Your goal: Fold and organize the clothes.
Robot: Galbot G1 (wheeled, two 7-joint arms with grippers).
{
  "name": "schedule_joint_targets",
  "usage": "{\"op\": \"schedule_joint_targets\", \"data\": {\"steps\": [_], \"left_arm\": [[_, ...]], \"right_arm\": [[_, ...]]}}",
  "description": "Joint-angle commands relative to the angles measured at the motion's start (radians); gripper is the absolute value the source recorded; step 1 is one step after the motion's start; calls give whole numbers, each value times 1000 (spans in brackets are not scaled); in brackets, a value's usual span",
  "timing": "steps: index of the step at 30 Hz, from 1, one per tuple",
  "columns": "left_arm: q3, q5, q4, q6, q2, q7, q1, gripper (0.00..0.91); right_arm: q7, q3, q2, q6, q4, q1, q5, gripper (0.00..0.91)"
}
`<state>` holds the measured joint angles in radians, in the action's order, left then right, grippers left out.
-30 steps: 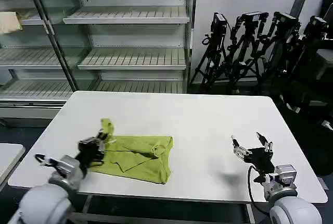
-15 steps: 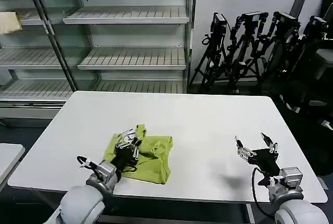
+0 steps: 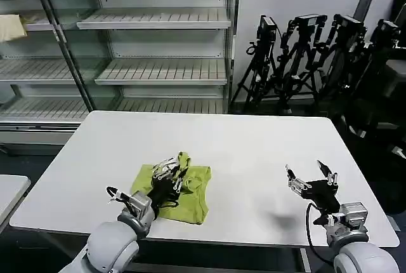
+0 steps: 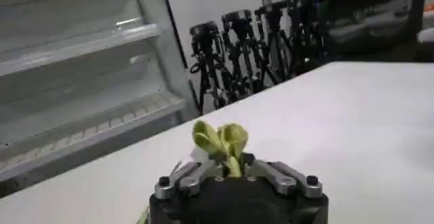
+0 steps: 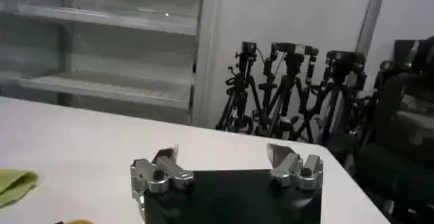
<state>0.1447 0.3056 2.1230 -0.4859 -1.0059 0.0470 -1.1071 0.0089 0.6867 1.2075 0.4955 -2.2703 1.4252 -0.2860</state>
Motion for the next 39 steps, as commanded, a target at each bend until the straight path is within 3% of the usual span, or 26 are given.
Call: {"op": "schedule_joint_targets", "data": {"steps": [1, 5, 11, 21, 39], "left_arm": [[100, 219, 88, 93, 15, 14, 22, 907], [231, 265, 85, 102, 79, 18, -4, 907], [326, 233, -41, -89, 94, 110, -106, 907], [304, 439, -115, -91, 68, 107, -162, 907], [280, 469, -173, -91, 36, 107, -123, 907]], "right_arm": [[-4, -2, 2, -4, 8, -1, 1, 907], [-5, -12, 6, -6, 19, -16, 3, 907], [-5, -25, 2, -1, 18, -32, 6, 907], [-2, -18, -5, 7, 11, -30, 6, 907], [-4, -10, -17, 14, 23, -49, 3, 907]]}}
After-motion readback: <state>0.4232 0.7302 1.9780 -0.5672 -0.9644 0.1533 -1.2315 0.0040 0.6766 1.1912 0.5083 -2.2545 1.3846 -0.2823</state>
